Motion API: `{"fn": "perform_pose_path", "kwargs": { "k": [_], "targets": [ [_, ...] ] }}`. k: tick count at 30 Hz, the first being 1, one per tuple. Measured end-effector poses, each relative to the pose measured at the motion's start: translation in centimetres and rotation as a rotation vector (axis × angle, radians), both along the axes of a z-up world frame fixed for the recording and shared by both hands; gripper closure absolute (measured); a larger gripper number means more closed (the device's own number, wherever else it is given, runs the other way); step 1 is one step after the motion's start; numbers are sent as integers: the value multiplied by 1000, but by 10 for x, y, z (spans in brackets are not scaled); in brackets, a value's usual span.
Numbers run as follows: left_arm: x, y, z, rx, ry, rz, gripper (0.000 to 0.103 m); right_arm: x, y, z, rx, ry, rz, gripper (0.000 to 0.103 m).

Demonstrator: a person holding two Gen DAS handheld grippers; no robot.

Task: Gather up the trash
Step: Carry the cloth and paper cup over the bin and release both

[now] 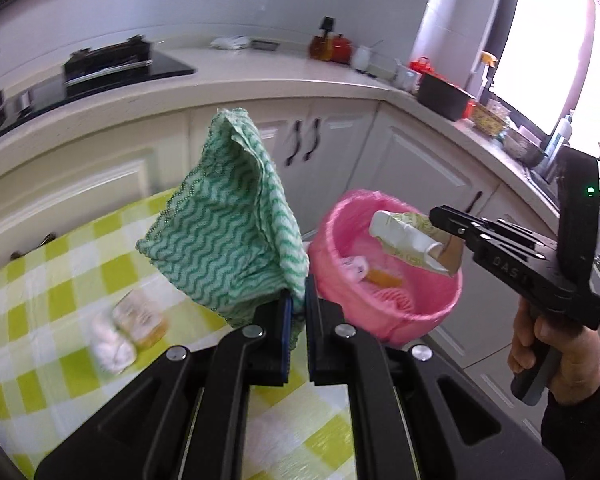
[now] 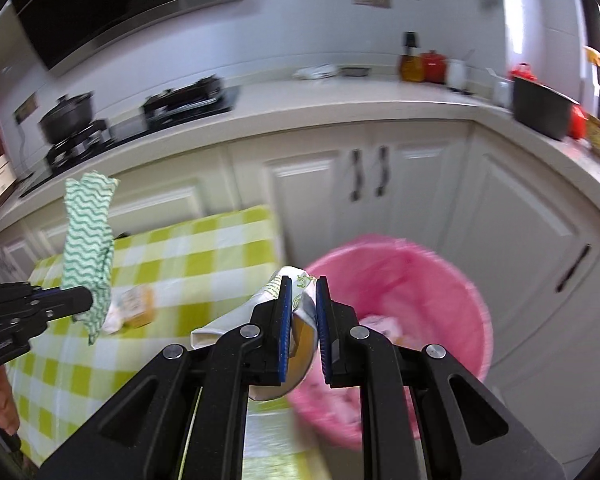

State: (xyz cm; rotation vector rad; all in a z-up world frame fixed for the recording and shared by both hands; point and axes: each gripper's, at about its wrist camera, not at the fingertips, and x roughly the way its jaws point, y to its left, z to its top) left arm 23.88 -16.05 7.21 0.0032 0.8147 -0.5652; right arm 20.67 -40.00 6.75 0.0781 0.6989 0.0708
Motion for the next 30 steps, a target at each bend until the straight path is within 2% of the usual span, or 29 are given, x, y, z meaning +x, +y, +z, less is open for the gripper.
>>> {"fn": "perform_pose_path", "kwargs": {
  "k": [5,12,20,28,30],
  "targets": [
    [16,-62,4,-2,2,-82,97,12,-45,-9,-15,11,-70,89],
    [35,-126,-9,-19,44,-164,97,27,-85,-27,-16,26,-130,89],
    [55,-164,-32,-43,89,-197,97,34,-119,-41,8,41,-161,89],
    [76,-183,-54,-42,137,-195,97,41,-129,-50,20,61,-164,89],
    [81,-187,-58,-38,145,-188,94,42,-131,-52,22,65,-173,88]
  ]
}}
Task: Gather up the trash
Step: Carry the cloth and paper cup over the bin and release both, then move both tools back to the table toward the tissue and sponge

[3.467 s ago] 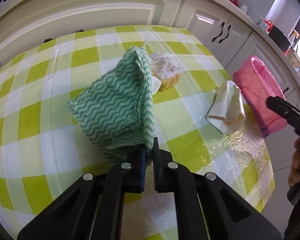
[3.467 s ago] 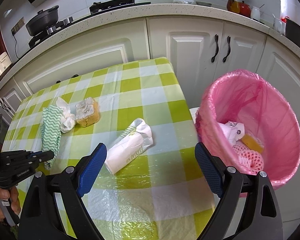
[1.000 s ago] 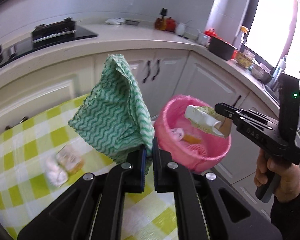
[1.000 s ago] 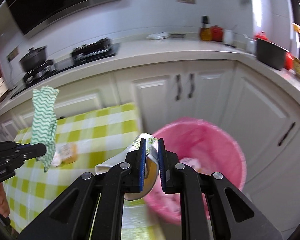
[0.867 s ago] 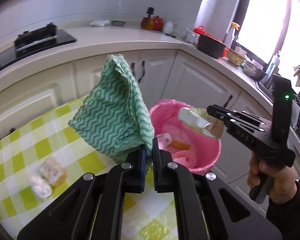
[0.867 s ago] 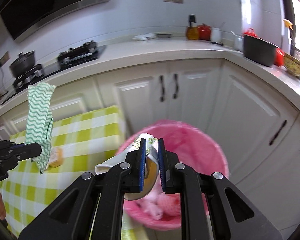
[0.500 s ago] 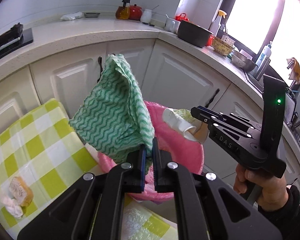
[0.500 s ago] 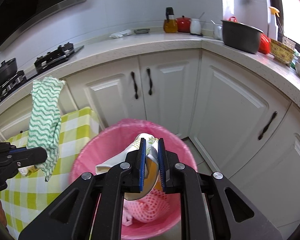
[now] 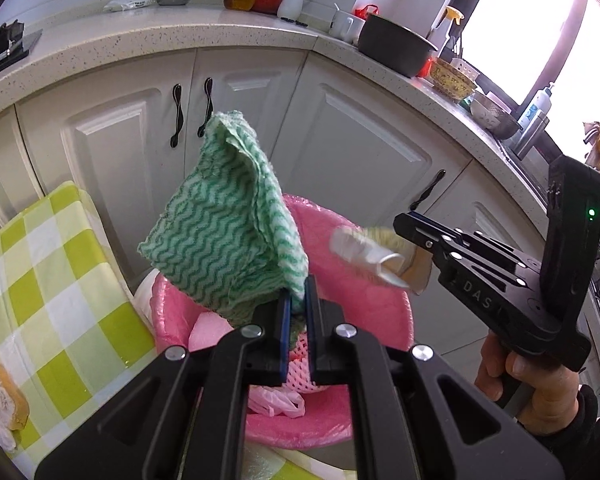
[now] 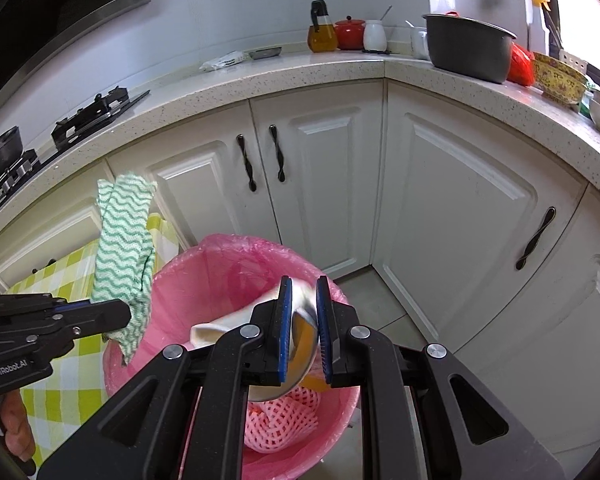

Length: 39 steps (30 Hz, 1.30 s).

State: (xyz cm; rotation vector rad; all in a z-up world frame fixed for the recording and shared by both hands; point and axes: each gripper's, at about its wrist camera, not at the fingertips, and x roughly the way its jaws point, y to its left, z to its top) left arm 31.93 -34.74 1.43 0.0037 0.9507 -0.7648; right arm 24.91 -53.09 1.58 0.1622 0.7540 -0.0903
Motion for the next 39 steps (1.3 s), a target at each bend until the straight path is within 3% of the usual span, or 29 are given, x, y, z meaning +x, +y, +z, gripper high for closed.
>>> {"fn": "perform_pose_path", "kwargs": {
  "k": [2,3,12,14,18,24,33,39],
  "targets": [
    [4,-1,-2,-1,8,11,81,2,0,-1,-2,7,2,88],
    [5,-1,-2,-1,5,18,79,2,0,-2,-6,9,2,88],
    [3,3,-4,7,4,21,79,-1,-1,-6,-2,20,-9,87],
    [2,5,-4,7,3,24,79,-2,-2,-6,1,21,-13,84],
    [-3,14,-1,2,-3,35,79,-9,-5,-4,2,10,-29,58],
    [-12,34,4,-8,-13,59,78,-21,-1,-5,0,10,-37,57],
    [-37,89,11,-5,-55,136,59,-37,26,-2,2,-2,-19,47],
    [-51,131,15,10,-78,193,54,-46,50,6,-7,-21,7,41]
  ]
}}
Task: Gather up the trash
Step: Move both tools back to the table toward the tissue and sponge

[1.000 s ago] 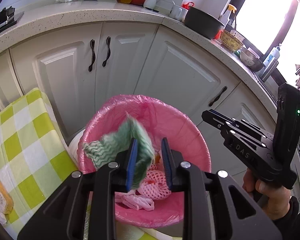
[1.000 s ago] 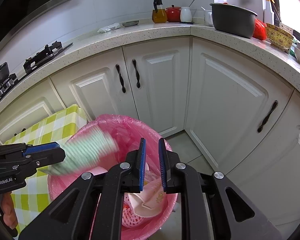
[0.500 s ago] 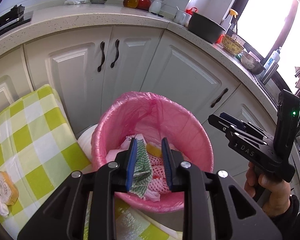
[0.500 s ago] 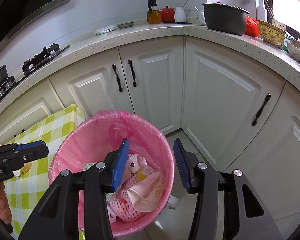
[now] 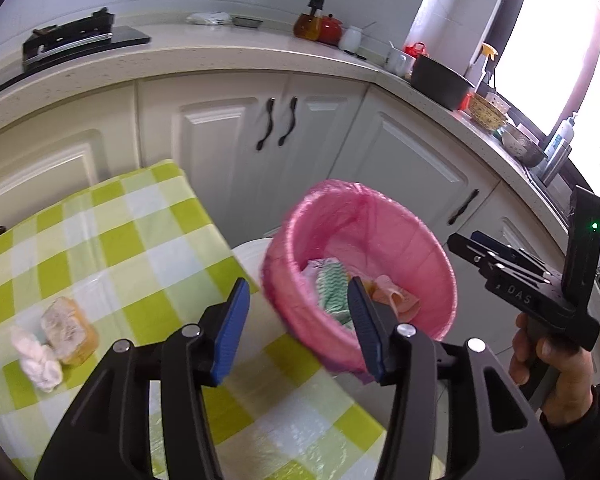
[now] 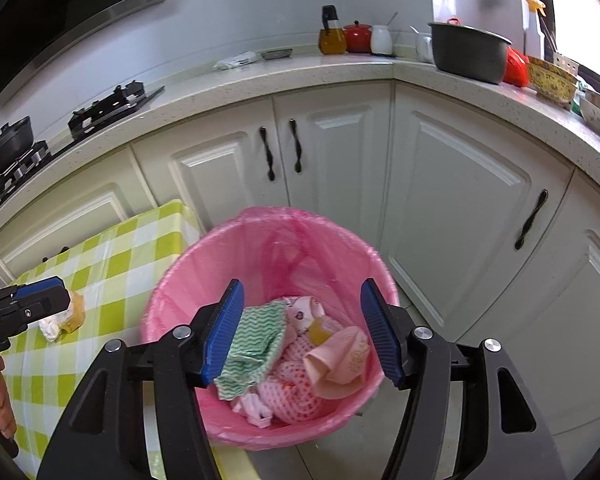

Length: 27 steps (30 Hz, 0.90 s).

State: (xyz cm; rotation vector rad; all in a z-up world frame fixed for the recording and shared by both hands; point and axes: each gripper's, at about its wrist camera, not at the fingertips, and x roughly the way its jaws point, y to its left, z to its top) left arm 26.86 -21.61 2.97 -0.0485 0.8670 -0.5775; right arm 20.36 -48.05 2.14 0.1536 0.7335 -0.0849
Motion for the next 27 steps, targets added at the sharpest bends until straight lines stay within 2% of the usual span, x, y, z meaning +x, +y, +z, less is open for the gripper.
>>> {"fn": "perform_pose_path", "kwargs": {
  "k": [3,11,13,21,27],
  "targets": [
    [-4,24,0,6,0,30,54,-4,12,2,2,-11,11,35],
    [-8,85,0,12,0,111,54,-12,52,4,-18,-10,54,32],
    [-9,99,1,7,-1,124,54,-14,63,4,-12,-11,68,26],
    [-4,168,-1,-1,12,222,54,-13,101,0,-6,10,110,25],
    [1,202,-10,2,29,270,54,-8,126,-2,-18,18,141,25]
  ]
}}
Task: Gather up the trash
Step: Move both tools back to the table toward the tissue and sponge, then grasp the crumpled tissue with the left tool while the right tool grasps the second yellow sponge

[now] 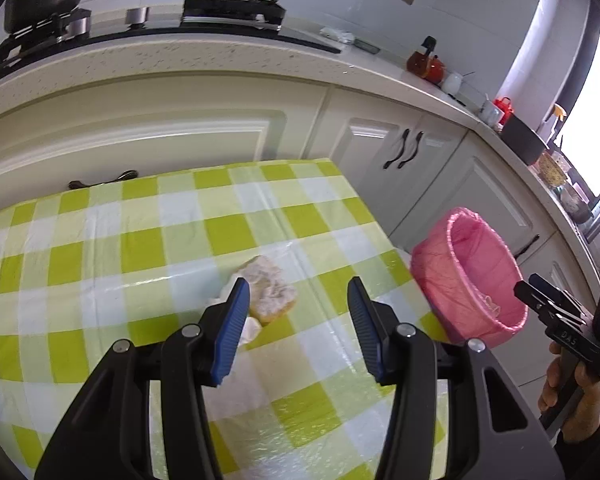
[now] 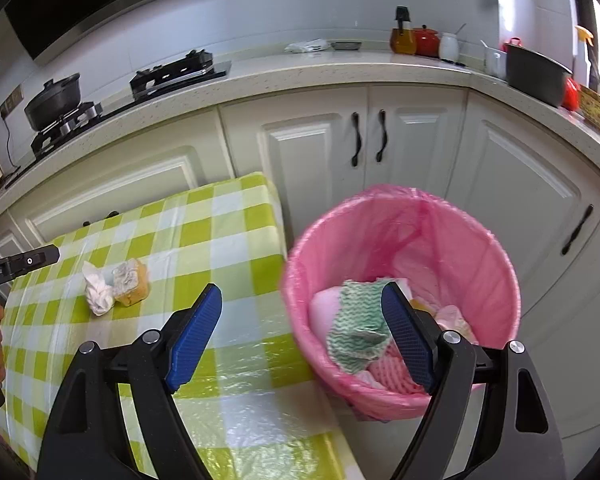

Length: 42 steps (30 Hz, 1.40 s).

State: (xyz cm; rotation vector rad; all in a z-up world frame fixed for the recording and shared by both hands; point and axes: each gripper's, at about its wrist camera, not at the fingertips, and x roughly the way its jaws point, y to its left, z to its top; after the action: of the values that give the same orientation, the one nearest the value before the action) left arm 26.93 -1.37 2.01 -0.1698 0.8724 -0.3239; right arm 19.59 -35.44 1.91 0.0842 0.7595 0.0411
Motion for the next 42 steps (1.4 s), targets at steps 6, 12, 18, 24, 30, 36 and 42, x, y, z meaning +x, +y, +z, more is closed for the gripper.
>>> {"fn": "perform_pose_path", "kwargs": {
  "k": [6,12,18,24,30,36,42],
  "targets": [
    [8,21,-26,12,52,45,54,5,26,-7,-11,14,43,25],
    [16,26,-56,40,115,57,55,9,41,-15,-6,28,66,22],
    [28,22,-72,53,144,43,57,14,53,-22,-14,48,85,22],
    [40,16,-84,80,176,34,63,19,61,-30,-10,69,96,22],
    [48,17,-97,91,206,21,79,24,76,-37,-9,84,117,21],
    [49,23,-91,108,182,20,82,33,98,-46,-5,100,145,21],
    [51,35,-82,108,166,30,82,42,127,-54,3,115,179,21]
  ]
}}
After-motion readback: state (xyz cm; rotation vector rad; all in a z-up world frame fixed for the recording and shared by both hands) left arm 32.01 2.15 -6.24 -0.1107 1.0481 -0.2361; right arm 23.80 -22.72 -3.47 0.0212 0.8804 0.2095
